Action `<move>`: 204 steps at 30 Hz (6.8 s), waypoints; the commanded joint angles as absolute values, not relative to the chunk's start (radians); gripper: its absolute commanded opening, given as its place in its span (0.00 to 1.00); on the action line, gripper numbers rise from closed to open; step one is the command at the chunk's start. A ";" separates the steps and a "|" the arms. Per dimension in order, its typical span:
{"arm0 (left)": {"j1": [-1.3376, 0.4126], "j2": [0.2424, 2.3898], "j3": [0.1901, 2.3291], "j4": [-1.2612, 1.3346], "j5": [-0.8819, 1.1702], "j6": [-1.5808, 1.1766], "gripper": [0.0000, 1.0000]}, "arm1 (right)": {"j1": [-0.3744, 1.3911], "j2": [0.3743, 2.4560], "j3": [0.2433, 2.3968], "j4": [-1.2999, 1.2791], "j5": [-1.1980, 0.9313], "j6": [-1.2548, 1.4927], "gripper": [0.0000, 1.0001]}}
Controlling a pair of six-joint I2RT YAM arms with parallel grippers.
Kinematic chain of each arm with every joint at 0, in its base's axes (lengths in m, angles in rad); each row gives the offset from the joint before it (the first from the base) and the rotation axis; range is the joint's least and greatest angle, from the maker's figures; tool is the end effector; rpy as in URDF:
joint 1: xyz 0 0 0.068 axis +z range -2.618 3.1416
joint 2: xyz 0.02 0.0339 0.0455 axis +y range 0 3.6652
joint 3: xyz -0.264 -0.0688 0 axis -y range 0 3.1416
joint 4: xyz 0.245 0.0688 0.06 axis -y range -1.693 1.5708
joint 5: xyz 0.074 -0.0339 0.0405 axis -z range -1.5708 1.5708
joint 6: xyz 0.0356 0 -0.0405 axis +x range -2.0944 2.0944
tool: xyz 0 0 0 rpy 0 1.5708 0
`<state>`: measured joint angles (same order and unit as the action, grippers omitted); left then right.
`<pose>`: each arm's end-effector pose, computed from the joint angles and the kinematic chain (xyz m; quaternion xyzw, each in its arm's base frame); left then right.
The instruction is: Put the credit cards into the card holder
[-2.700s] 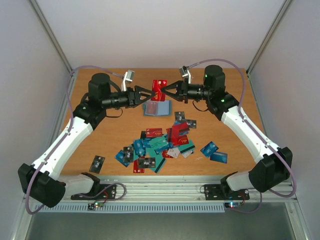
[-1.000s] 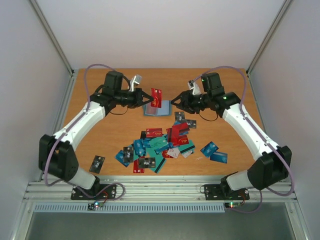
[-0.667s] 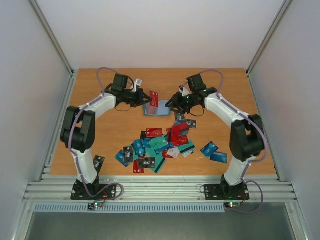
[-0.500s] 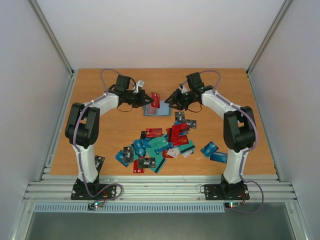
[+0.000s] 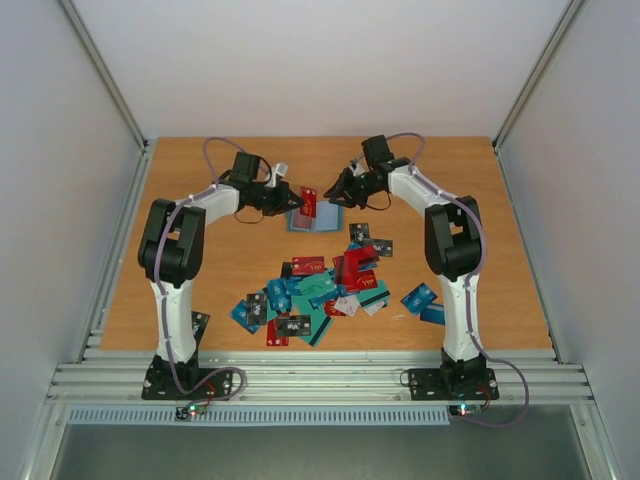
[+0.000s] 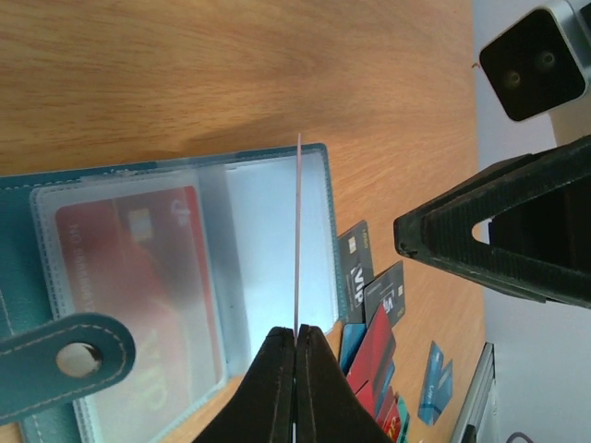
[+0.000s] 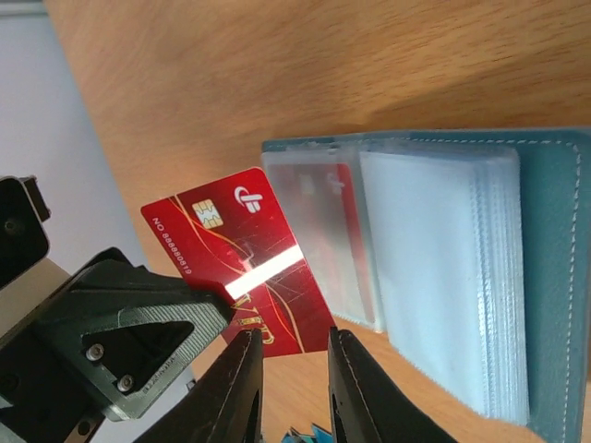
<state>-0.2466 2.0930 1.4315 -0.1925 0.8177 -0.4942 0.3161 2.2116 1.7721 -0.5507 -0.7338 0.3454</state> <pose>0.4266 -0.1342 0.1650 0.0323 0.8699 -0.4636 0.1653 0.4490 0.1719 0.1912 -0.0896 0.8958 0.4119 0.1411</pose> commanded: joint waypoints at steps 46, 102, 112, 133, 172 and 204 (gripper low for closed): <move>-0.239 2.228 1.429 -0.043 0.850 -0.567 0.00 | 0.305 2.416 1.838 -0.739 -0.729 0.204 0.08; -0.243 2.175 1.276 0.219 0.954 -0.857 0.00 | 0.272 2.415 1.895 -0.750 -0.762 0.189 0.08; -0.243 2.142 1.291 0.069 0.940 -0.762 0.00 | 0.251 2.375 2.030 -0.809 -0.803 0.107 0.40; -0.265 2.177 1.369 -0.091 0.988 -0.631 0.00 | 0.244 2.434 1.977 -0.891 -0.756 -0.034 0.37; -0.261 2.173 1.403 -0.014 0.830 -0.600 0.00 | 0.245 2.466 1.968 -0.904 -0.776 -0.021 0.34; -0.276 2.212 1.342 0.101 0.887 -0.678 0.00 | 0.244 2.470 1.961 -0.902 -0.791 -0.021 0.33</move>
<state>-0.2726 2.1933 1.3579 0.0311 0.8513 -0.6724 0.2459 2.4416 1.9770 -0.8898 -0.7834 -0.0196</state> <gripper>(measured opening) 0.021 0.337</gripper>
